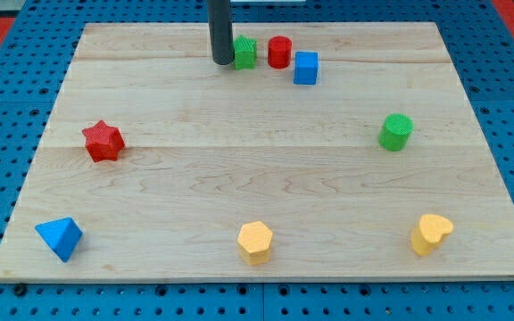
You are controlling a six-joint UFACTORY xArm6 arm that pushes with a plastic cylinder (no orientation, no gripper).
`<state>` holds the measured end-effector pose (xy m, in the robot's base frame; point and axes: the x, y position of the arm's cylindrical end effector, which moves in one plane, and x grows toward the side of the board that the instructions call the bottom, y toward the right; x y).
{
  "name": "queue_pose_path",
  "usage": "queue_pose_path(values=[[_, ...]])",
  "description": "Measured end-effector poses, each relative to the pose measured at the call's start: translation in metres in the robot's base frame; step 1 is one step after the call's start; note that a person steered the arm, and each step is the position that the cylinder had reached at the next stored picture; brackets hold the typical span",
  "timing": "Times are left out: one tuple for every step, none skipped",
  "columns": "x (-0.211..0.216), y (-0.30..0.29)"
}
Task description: Move red star towards the centre of the board
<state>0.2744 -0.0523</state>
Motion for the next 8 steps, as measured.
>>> queue_pose_path(values=[[0.000, 0.001], [0.000, 0.001], [0.001, -0.025], [0.005, -0.061], [0.009, -0.094], [0.018, -0.125], [0.039, -0.154], [0.071, -0.179]])
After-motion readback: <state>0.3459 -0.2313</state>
